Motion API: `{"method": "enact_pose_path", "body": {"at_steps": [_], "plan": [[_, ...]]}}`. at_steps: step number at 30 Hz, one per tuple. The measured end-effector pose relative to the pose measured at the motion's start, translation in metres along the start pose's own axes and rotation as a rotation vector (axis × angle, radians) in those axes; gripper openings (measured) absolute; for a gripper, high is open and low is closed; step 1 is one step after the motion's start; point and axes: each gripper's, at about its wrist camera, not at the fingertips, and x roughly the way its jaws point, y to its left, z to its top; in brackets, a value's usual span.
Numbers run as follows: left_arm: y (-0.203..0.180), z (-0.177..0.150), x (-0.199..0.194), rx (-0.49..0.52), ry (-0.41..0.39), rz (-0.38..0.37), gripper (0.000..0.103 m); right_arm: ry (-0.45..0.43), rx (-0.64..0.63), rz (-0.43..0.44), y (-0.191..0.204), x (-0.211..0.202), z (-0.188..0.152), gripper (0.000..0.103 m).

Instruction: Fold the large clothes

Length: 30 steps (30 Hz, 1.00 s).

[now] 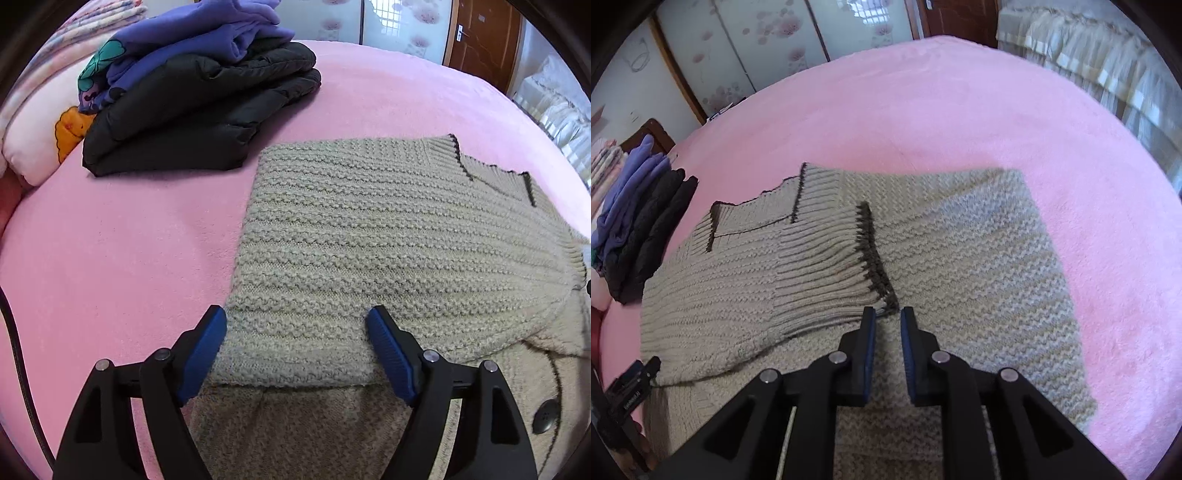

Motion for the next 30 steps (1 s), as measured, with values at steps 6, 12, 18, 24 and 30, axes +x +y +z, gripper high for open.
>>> {"method": "enact_pose_path", "body": {"at_steps": [6, 12, 18, 24, 30], "plan": [[-0.011, 0.004, -0.036, 0.013, -0.083, 0.003, 0.077, -0.096, -0.057, 0.086, 0.042, -0.030, -0.004, 0.026], [-0.035, 0.019, -0.045, 0.070, -0.102, -0.076, 0.077, -0.044, -0.188, 0.285, 0.113, -0.028, -0.008, 0.026], [-0.049, 0.024, -0.010, 0.111, -0.026, -0.130, 0.077, 0.074, -0.272, 0.366, 0.156, 0.004, -0.021, 0.026], [-0.046, 0.013, 0.006, 0.138, -0.026, -0.134, 0.083, 0.096, -0.196, 0.307, 0.113, 0.027, -0.020, 0.003], [-0.043, 0.017, 0.007, 0.186, -0.037, -0.138, 0.084, 0.070, -0.067, 0.285, 0.046, 0.031, -0.003, 0.000]]}}
